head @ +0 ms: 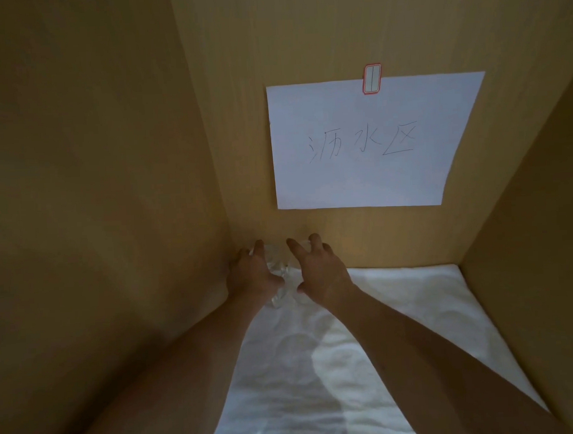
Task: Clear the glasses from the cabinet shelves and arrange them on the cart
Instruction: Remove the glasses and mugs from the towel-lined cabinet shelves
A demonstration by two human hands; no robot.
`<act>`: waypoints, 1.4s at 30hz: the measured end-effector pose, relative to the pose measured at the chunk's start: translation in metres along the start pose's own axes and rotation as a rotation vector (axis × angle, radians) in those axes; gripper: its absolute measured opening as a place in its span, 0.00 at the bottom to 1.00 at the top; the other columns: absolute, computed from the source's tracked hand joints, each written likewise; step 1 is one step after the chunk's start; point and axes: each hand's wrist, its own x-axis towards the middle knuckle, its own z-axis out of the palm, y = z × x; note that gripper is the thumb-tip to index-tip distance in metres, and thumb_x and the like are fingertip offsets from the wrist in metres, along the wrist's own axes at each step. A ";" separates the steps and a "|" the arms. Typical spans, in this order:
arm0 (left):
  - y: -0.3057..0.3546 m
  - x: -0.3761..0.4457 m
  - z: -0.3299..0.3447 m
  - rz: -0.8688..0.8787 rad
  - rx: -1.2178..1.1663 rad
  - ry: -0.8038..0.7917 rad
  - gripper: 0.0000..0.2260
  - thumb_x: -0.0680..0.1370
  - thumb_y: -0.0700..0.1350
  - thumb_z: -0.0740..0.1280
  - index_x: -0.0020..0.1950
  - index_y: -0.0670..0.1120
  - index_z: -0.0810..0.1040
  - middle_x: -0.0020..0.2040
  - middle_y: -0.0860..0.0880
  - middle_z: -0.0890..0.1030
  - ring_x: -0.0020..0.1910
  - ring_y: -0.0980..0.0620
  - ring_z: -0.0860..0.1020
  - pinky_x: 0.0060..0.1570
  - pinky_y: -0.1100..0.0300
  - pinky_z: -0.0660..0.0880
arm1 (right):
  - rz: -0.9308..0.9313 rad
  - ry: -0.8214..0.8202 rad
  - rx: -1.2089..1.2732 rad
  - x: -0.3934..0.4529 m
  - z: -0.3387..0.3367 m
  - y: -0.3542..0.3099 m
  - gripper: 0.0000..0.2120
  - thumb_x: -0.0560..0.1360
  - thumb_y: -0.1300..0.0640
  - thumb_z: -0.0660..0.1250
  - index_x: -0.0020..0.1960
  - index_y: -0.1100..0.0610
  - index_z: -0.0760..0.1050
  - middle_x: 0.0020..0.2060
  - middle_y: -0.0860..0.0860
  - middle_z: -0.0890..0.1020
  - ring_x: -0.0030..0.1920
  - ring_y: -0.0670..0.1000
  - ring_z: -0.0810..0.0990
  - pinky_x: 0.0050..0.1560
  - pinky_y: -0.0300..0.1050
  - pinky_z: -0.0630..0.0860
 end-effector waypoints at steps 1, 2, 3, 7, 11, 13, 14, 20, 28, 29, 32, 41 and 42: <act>0.000 0.001 0.000 0.003 -0.013 -0.014 0.46 0.70 0.57 0.75 0.82 0.53 0.53 0.72 0.44 0.68 0.69 0.41 0.70 0.62 0.51 0.75 | 0.008 -0.014 -0.010 -0.001 -0.001 0.000 0.51 0.69 0.51 0.80 0.80 0.46 0.51 0.72 0.60 0.59 0.65 0.61 0.71 0.63 0.55 0.76; 0.000 0.001 -0.001 0.008 -0.026 -0.027 0.47 0.71 0.57 0.75 0.82 0.53 0.52 0.73 0.44 0.68 0.70 0.41 0.70 0.63 0.50 0.74 | 0.013 -0.029 -0.018 -0.002 -0.002 -0.001 0.51 0.70 0.49 0.79 0.80 0.46 0.49 0.72 0.60 0.59 0.65 0.61 0.71 0.63 0.55 0.76; 0.000 0.002 -0.003 0.013 -0.035 -0.044 0.48 0.71 0.57 0.76 0.83 0.52 0.51 0.74 0.43 0.67 0.71 0.41 0.69 0.65 0.50 0.73 | 0.017 -0.045 -0.018 -0.003 -0.003 -0.002 0.52 0.70 0.48 0.79 0.81 0.45 0.47 0.73 0.60 0.58 0.66 0.62 0.70 0.62 0.56 0.76; -0.003 0.002 -0.012 0.005 -0.126 -0.099 0.50 0.69 0.58 0.78 0.83 0.50 0.52 0.77 0.44 0.65 0.75 0.41 0.65 0.71 0.48 0.68 | 0.042 -0.063 0.021 -0.012 -0.011 -0.001 0.55 0.70 0.46 0.78 0.82 0.46 0.42 0.75 0.60 0.54 0.68 0.62 0.68 0.64 0.56 0.74; -0.005 -0.010 -0.022 0.035 -0.137 0.028 0.45 0.70 0.56 0.78 0.81 0.47 0.58 0.77 0.45 0.65 0.75 0.43 0.64 0.73 0.51 0.64 | 0.060 0.007 0.037 -0.028 -0.017 0.004 0.52 0.71 0.44 0.76 0.81 0.49 0.46 0.74 0.60 0.58 0.67 0.62 0.69 0.63 0.56 0.72; -0.005 -0.019 -0.029 0.070 -0.121 0.076 0.42 0.71 0.55 0.77 0.79 0.48 0.62 0.76 0.45 0.66 0.75 0.43 0.65 0.72 0.52 0.65 | 0.061 0.024 0.022 -0.037 -0.020 0.005 0.50 0.71 0.43 0.75 0.81 0.50 0.47 0.74 0.59 0.59 0.68 0.62 0.68 0.63 0.57 0.71; -0.005 -0.023 -0.033 0.084 -0.121 0.088 0.41 0.71 0.56 0.77 0.79 0.48 0.63 0.76 0.45 0.67 0.74 0.43 0.65 0.71 0.51 0.66 | 0.064 0.024 0.016 -0.041 -0.022 0.004 0.50 0.71 0.43 0.75 0.81 0.50 0.48 0.74 0.59 0.59 0.69 0.62 0.67 0.64 0.58 0.70; 0.001 -0.063 -0.054 0.135 -0.079 0.130 0.38 0.73 0.57 0.74 0.79 0.49 0.62 0.78 0.46 0.63 0.76 0.44 0.63 0.72 0.50 0.65 | 0.064 0.032 0.004 -0.074 -0.036 -0.002 0.47 0.72 0.41 0.74 0.81 0.50 0.51 0.75 0.60 0.59 0.71 0.63 0.65 0.66 0.59 0.69; -0.010 -0.140 -0.065 0.129 -0.084 0.185 0.34 0.74 0.56 0.73 0.77 0.50 0.67 0.75 0.48 0.68 0.73 0.44 0.67 0.70 0.49 0.67 | -0.001 0.053 0.003 -0.121 -0.042 -0.014 0.42 0.74 0.40 0.71 0.79 0.50 0.54 0.75 0.57 0.59 0.72 0.62 0.64 0.67 0.58 0.68; -0.012 -0.149 -0.067 0.121 -0.075 0.192 0.32 0.74 0.56 0.73 0.75 0.51 0.68 0.74 0.48 0.69 0.71 0.45 0.68 0.69 0.50 0.68 | -0.018 0.055 -0.001 -0.125 -0.041 -0.015 0.41 0.74 0.39 0.70 0.79 0.50 0.54 0.75 0.57 0.59 0.71 0.62 0.64 0.67 0.58 0.68; -0.017 -0.174 -0.066 0.121 -0.029 0.195 0.30 0.74 0.57 0.71 0.74 0.51 0.69 0.70 0.49 0.72 0.70 0.45 0.69 0.67 0.51 0.67 | -0.048 0.034 0.012 -0.140 -0.032 -0.020 0.41 0.74 0.38 0.70 0.79 0.50 0.54 0.76 0.57 0.58 0.72 0.62 0.63 0.67 0.58 0.68; -0.026 -0.246 -0.059 0.124 -0.101 0.198 0.30 0.75 0.54 0.72 0.75 0.49 0.70 0.70 0.47 0.73 0.70 0.44 0.70 0.68 0.50 0.69 | -0.088 -0.005 0.054 -0.192 -0.021 -0.039 0.42 0.74 0.37 0.69 0.80 0.50 0.53 0.74 0.58 0.60 0.72 0.62 0.63 0.67 0.59 0.68; -0.028 -0.253 -0.060 0.132 -0.090 0.207 0.30 0.75 0.54 0.72 0.75 0.49 0.69 0.71 0.47 0.72 0.70 0.44 0.69 0.68 0.50 0.68 | -0.089 0.001 0.055 -0.197 -0.022 -0.043 0.42 0.74 0.37 0.69 0.80 0.50 0.54 0.74 0.58 0.61 0.71 0.62 0.63 0.66 0.59 0.68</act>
